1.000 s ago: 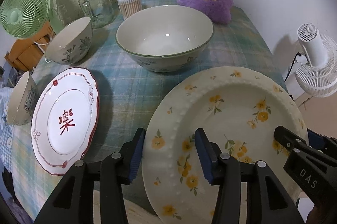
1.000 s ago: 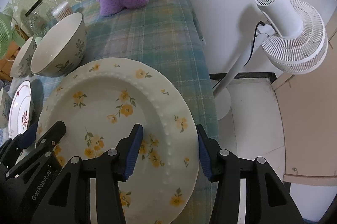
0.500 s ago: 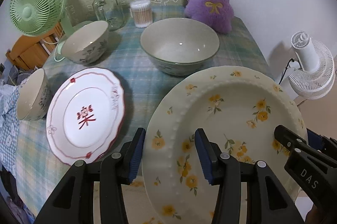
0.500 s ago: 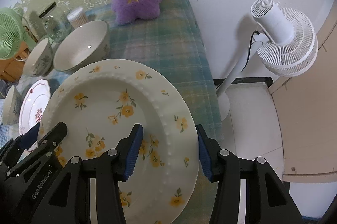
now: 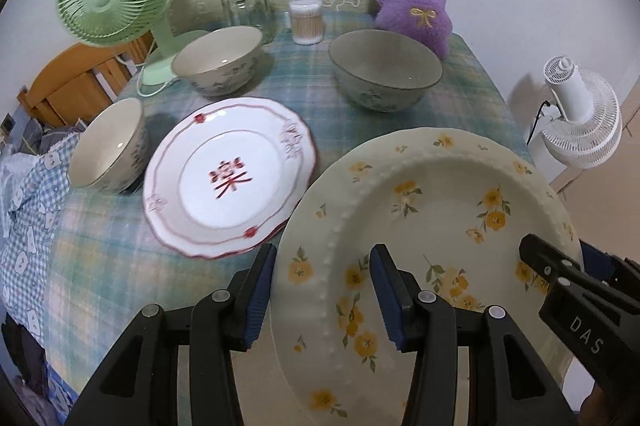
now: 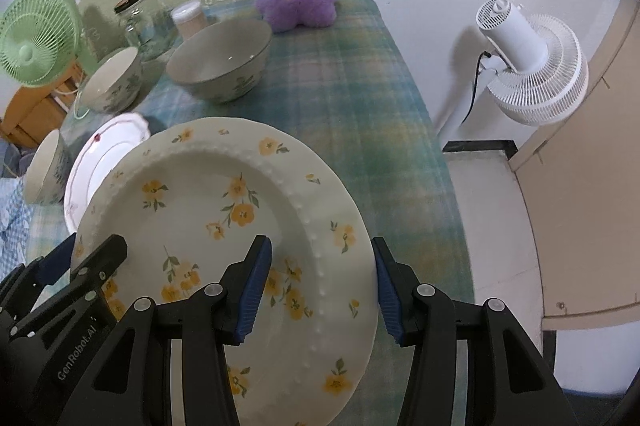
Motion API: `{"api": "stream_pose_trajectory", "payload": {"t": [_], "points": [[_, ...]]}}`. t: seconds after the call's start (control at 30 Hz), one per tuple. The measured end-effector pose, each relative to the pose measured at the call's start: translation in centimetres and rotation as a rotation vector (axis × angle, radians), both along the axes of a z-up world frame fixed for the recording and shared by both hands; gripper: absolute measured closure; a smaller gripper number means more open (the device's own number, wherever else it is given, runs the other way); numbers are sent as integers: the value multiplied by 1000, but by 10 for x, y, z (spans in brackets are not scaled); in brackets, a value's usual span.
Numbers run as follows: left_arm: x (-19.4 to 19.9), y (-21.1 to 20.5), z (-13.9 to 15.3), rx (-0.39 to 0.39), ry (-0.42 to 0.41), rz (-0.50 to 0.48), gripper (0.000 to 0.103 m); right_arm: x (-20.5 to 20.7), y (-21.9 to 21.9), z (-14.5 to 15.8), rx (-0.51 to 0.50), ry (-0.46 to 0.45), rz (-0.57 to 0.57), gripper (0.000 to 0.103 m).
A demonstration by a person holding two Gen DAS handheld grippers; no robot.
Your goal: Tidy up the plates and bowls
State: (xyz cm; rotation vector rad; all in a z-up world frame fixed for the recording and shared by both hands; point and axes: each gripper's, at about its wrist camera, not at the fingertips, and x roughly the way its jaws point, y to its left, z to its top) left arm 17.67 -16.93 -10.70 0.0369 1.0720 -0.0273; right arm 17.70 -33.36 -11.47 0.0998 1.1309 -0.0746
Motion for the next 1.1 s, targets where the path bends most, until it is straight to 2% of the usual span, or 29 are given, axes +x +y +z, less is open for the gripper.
{"api": "stream_pose_trajectory", "payload": {"t": [0.47, 0.83, 1.0, 1.1], "points": [[-47, 45, -19, 26, 14, -17, 55, -52, 49, -20, -4, 29, -7, 50], [-60, 55, -36, 38, 43, -54, 55, -69, 61, -42, -15, 70, -35, 50], [-60, 48, -39, 106, 24, -86, 55, -69, 61, -50, -2, 87, -54, 50], [-59, 46, -40, 120, 17, -91, 54, -68, 59, -51, 7, 90, -65, 50]]}}
